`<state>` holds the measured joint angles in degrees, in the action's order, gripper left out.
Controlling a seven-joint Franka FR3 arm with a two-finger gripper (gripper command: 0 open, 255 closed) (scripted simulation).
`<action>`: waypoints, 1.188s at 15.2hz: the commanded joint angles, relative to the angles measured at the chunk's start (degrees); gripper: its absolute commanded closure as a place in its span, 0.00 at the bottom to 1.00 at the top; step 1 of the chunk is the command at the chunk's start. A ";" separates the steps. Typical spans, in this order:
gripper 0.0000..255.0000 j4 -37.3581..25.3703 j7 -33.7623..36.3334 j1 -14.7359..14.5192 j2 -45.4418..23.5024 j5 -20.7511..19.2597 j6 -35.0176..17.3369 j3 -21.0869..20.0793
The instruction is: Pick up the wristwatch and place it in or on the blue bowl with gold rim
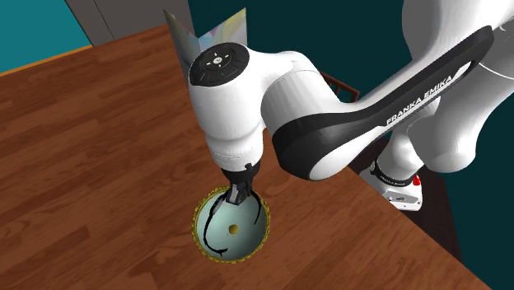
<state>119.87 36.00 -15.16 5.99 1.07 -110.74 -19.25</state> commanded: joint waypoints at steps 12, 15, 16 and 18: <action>0.00 -6.49 -0.17 0.06 0.81 0.20 7.25 0.15; 0.00 -6.49 -0.17 0.06 0.81 0.20 7.25 0.15; 0.00 -6.49 -0.17 0.06 0.81 0.20 7.25 0.15; 0.00 -6.49 -0.17 0.06 0.81 0.20 7.25 0.15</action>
<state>113.41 35.83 -15.10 6.81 1.28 -103.50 -19.10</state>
